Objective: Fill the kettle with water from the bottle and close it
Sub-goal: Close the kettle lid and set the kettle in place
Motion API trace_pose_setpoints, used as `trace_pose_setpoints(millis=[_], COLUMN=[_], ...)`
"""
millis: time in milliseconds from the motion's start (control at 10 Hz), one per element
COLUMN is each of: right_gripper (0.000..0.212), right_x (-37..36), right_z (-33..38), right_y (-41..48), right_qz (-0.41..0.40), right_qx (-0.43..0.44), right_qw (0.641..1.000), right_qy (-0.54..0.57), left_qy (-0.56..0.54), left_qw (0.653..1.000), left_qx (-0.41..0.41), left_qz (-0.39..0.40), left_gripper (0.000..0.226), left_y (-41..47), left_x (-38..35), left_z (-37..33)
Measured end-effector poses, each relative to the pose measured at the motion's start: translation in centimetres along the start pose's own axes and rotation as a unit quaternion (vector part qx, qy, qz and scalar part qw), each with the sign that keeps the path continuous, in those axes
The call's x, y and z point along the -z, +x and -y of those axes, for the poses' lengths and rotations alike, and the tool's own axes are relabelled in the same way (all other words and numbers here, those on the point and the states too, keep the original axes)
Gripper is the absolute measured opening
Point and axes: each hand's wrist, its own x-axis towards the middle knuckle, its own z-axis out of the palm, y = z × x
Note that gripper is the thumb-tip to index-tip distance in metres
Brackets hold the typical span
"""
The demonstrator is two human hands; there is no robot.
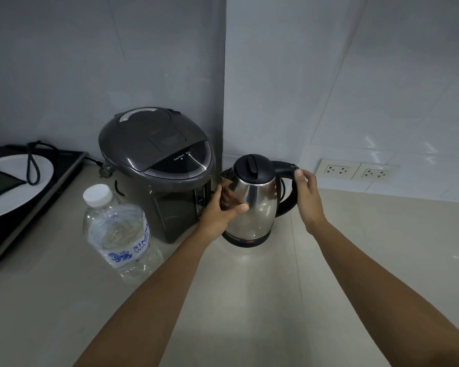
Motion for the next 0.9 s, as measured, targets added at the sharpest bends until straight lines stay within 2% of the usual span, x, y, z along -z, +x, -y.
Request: trace_pose_setpoints(millis=[100, 200, 400, 500, 700, 800, 900], right_gripper=[0.039, 0.035, 0.046, 0.051, 0.058, 0.059, 0.066], right_x=[0.2, 0.2, 0.4, 0.6, 0.8, 0.6, 0.0], right_z=[1.4, 2.8, 3.6, 4.0, 4.0, 2.5, -0.3], right_y=[1.1, 1.5, 1.3, 1.2, -0.2, -2.1, -4.1], right_qz=[-0.013, -0.01, 0.0, 0.018, 0.034, 0.037, 0.046], right_qx=[-0.07, -0.104, -0.121, -0.115, -0.079, -0.025, 0.025], right_qw=[0.997, 0.994, 0.992, 0.991, 0.992, 0.991, 0.963], right_qy=[-0.001, -0.006, -0.029, -0.061, -0.096, -0.125, -0.263], left_qy=[0.018, 0.032, 0.053, 0.08, 0.252, 0.308, 0.412], left_qw=[1.0, 0.999, 0.998, 0.996, 0.966, 0.95, 0.91], left_qx=[0.016, 0.019, 0.018, 0.023, 0.02, 0.01, -0.013], left_qz=[0.008, 0.011, 0.012, 0.011, -0.062, -0.045, -0.036], left_gripper=[0.098, 0.095, 0.092, 0.091, 0.085, 0.073, 0.067], left_y=[-1.0, -1.4, -2.0, -2.2, -3.0, -4.1, -5.6], left_x=[-0.3, -0.5, -0.6, -0.4, -1.5, -1.2, -0.6], left_z=[-0.8, -0.9, -1.4, -1.7, -1.6, -1.5, -0.9])
